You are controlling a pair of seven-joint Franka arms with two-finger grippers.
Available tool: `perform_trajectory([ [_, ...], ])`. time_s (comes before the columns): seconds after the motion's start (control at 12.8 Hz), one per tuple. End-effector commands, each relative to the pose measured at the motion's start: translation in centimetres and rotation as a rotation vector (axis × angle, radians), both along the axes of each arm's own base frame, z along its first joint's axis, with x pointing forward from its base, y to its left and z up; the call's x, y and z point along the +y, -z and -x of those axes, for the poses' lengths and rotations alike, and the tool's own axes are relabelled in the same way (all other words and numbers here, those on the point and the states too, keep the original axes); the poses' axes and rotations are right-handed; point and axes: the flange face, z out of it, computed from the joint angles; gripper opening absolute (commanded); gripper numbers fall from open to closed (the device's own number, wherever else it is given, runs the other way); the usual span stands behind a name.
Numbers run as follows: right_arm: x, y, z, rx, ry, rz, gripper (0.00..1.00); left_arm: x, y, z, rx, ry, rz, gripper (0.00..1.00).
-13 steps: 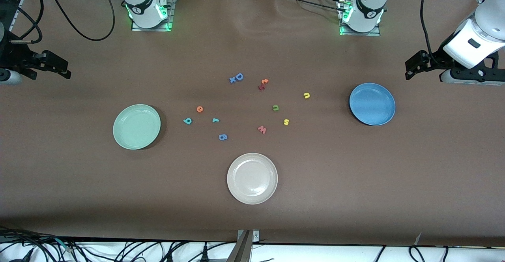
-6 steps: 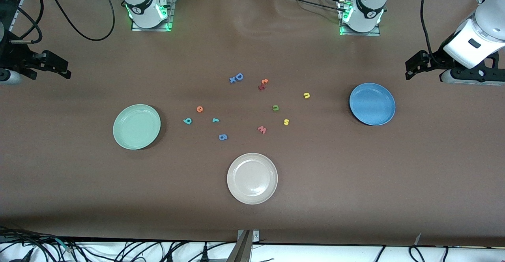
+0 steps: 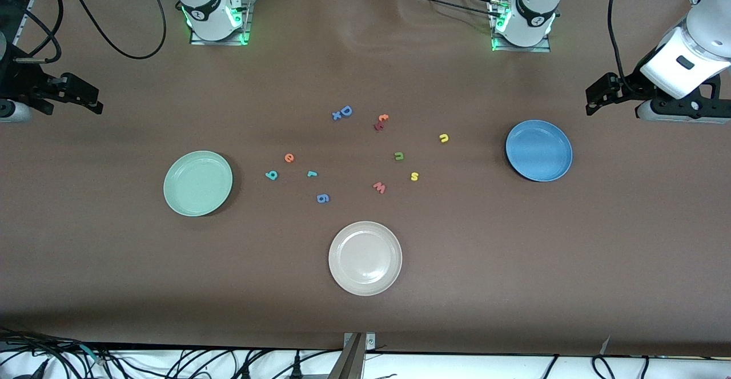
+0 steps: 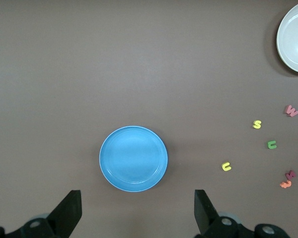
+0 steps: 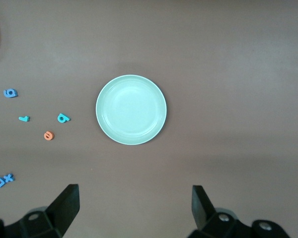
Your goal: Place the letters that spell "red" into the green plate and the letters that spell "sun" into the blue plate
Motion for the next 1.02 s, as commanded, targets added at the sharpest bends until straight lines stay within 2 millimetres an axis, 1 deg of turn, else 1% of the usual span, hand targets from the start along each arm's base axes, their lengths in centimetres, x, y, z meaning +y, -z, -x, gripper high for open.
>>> perform_trajectory([
  [0.0,0.2,-0.2,0.5,0.014,-0.001,-0.017,1.00,-0.3,-0.6,-0.4,0.012,0.007,0.032,1.00],
  [0.16,0.7,-0.1,0.5,0.019,-0.005,-0.016,1.00,-0.4,-0.5,-0.5,0.015,0.014,0.031,1.00],
  [0.23,0.8,0.0,0.5,0.025,-0.007,-0.016,1.00,-0.1,0.2,-0.8,0.027,0.010,0.031,1.00],
  [0.31,1.0,0.3,0.6,0.042,-0.007,-0.016,1.00,0.0,0.2,-0.8,0.027,0.007,0.034,1.00],
  [0.47,1.0,0.9,0.1,0.039,-0.010,-0.014,1.00,0.0,0.2,-0.8,0.027,0.007,0.033,1.00],
  [0.63,1.2,1.5,0.3,0.068,-0.005,-0.018,1.00,-0.1,0.3,-0.9,0.027,0.008,0.034,1.00],
  [0.7,1.9,2.0,0.1,0.076,-0.016,-0.020,1.00,-0.1,0.3,-0.9,0.028,0.007,0.033,1.00],
  [0.78,3.2,2.7,-0.3,0.090,-0.040,-0.020,1.00,-0.5,0.5,-0.6,0.033,0.015,0.029,1.00],
  [0.86,4.1,3.3,-0.4,0.101,-0.057,-0.019,1.00,-1.1,0.8,-0.5,0.040,0.023,0.023,1.00],
  [0.94,5.5,4.5,-0.8,0.123,-0.081,-0.018,1.00,-1.4,1.1,-0.4,0.045,0.029,0.022,1.00],
])
